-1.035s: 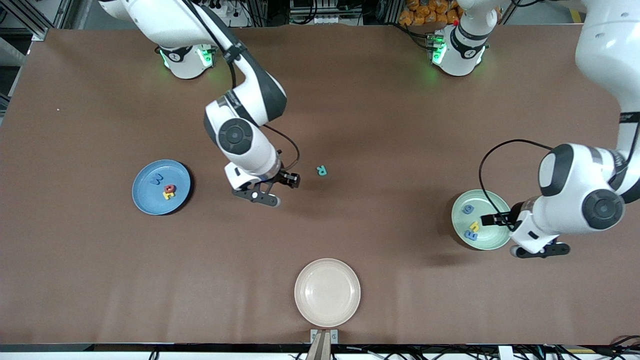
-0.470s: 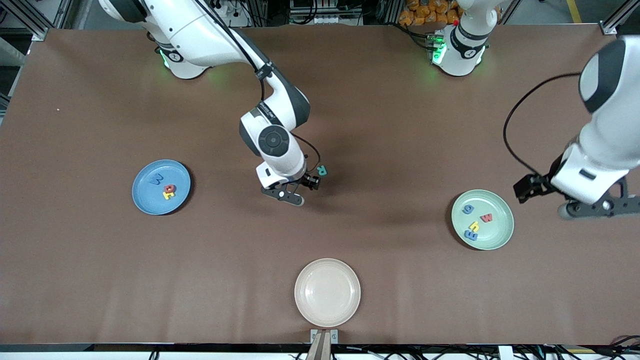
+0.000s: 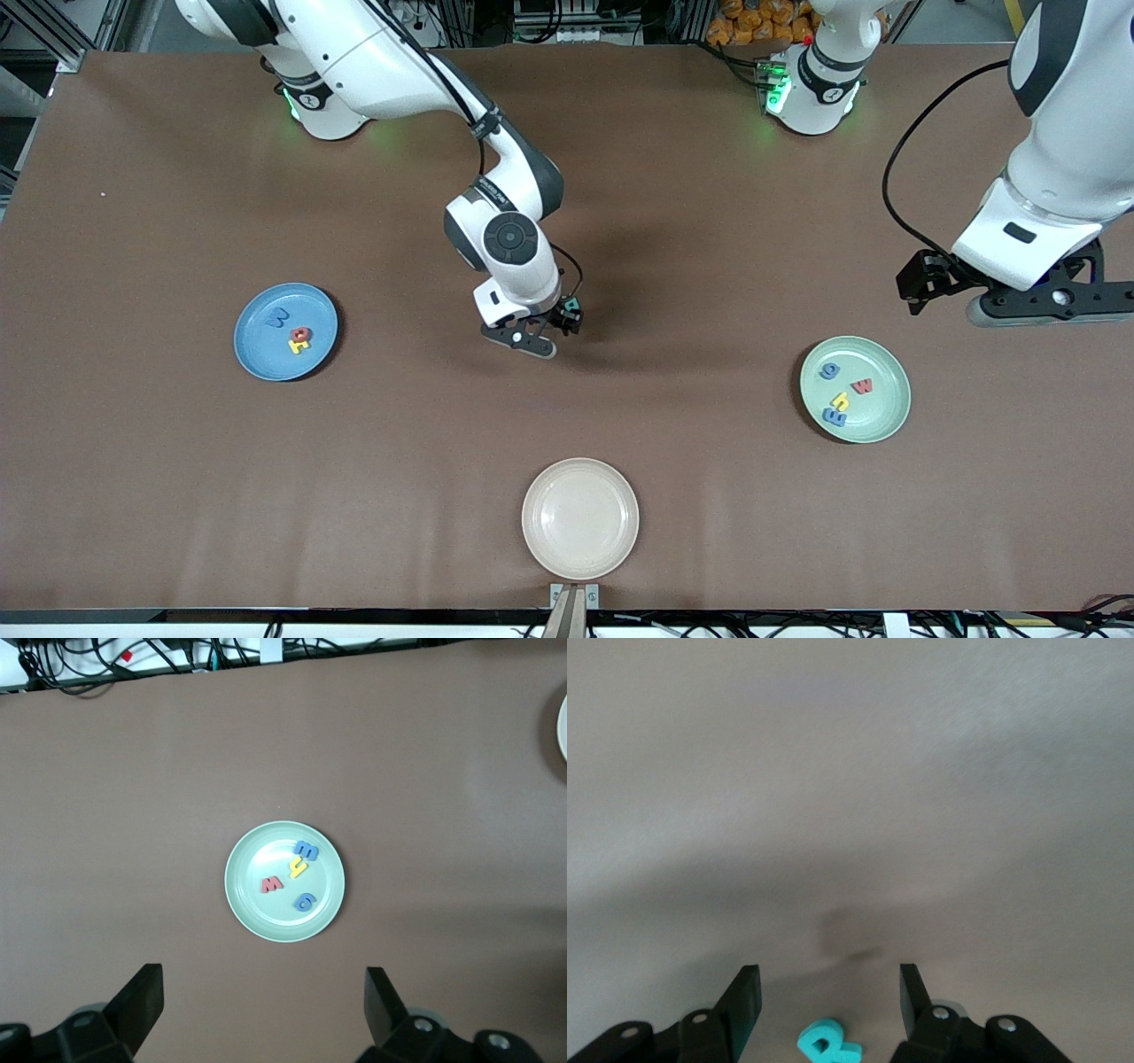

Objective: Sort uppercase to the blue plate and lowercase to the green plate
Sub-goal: 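Lower the right gripper to the teal R while the left gripper withdraws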

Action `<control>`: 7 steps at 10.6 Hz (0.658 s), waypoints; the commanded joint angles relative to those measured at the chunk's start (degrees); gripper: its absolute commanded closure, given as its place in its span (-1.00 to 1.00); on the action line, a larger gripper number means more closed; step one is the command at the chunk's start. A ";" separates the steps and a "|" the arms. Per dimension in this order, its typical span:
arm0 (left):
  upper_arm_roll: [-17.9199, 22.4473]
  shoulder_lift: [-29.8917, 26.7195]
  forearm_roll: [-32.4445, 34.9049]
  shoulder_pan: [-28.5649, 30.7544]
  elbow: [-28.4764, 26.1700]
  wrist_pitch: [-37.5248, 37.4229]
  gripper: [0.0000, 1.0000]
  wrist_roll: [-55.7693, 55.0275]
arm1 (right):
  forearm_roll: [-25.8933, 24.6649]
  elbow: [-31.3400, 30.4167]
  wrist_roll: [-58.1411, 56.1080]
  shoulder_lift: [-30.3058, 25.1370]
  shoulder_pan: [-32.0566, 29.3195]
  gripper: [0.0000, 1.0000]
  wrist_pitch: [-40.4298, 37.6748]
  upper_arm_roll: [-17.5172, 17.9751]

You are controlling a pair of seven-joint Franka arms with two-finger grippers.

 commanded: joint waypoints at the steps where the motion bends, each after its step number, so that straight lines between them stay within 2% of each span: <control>1: 9.44 -2.03 -3.84 -7.31 -1.06 -0.62 -1.00 1.86 | -1.07 0.39 1.54 1.82 2.40 -0.44 1.70 -0.37; 4: 15.79 -2.82 -10.26 -9.96 -1.15 -2.20 -1.00 1.77 | -1.59 -0.66 1.28 1.91 3.55 -0.42 1.70 -0.37; 7: 15.64 -2.91 -10.45 -9.71 -1.06 -2.29 -1.00 1.77 | -1.59 -1.19 0.66 2.08 4.08 -0.31 2.13 -0.37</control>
